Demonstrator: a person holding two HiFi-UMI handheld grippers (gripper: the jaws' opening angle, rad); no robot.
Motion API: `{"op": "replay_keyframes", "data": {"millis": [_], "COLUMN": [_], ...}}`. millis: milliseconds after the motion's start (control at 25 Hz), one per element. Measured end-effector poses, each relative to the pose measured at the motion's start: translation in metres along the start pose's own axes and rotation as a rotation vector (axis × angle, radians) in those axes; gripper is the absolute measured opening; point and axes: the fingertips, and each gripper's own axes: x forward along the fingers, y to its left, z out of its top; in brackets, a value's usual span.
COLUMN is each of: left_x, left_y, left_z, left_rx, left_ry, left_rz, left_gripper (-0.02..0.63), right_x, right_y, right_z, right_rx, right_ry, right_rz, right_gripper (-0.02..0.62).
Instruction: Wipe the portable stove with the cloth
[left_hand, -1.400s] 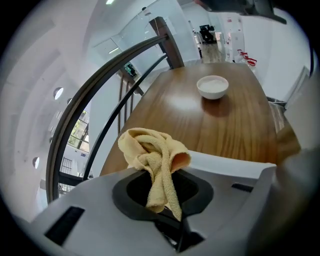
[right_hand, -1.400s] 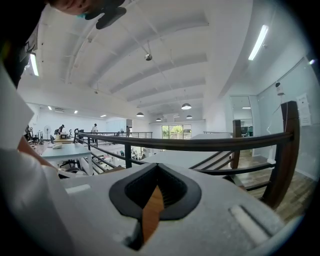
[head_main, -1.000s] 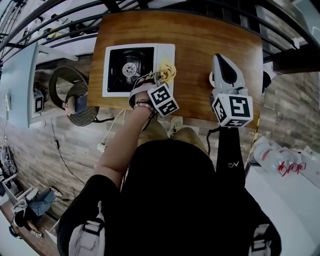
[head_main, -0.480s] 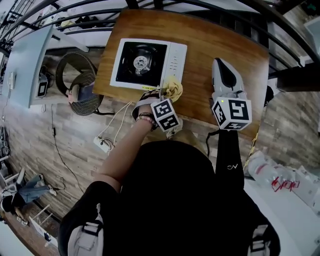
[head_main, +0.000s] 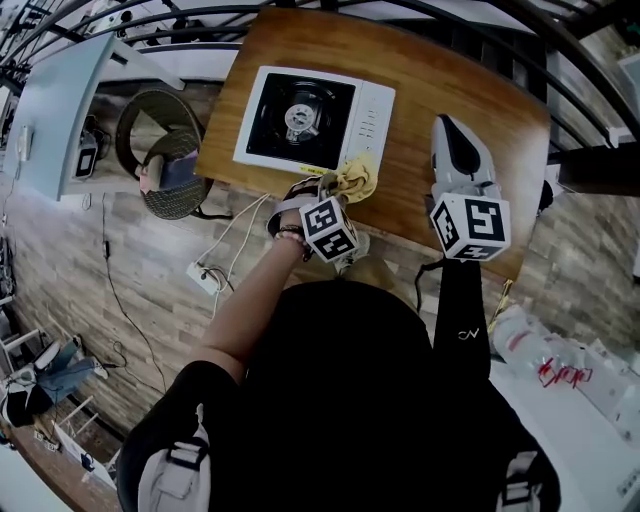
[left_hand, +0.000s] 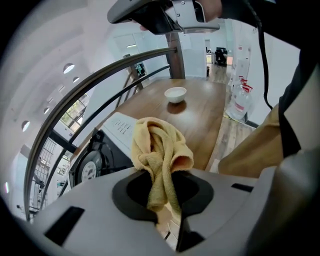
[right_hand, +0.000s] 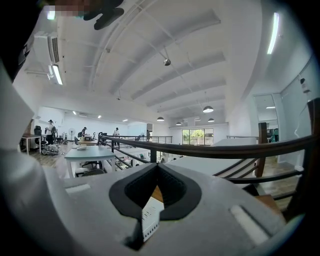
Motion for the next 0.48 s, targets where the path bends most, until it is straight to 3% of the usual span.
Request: {"op": "replay_keyframes", "data": {"millis": [480], "left_x": [-0.032], "left_y": [0.076], "left_z": [-0.127], "left_rx": [-0.153], "left_ry": [0.057], "left_rz": [0.035], "left_gripper": [0.067], "right_x": [0.083], "right_y": [0.094], "right_z": [0.007], "right_rx": [-0.008], "right_ry": [0.021], "right_rz": [0.082], "right_gripper": [0.002]}}
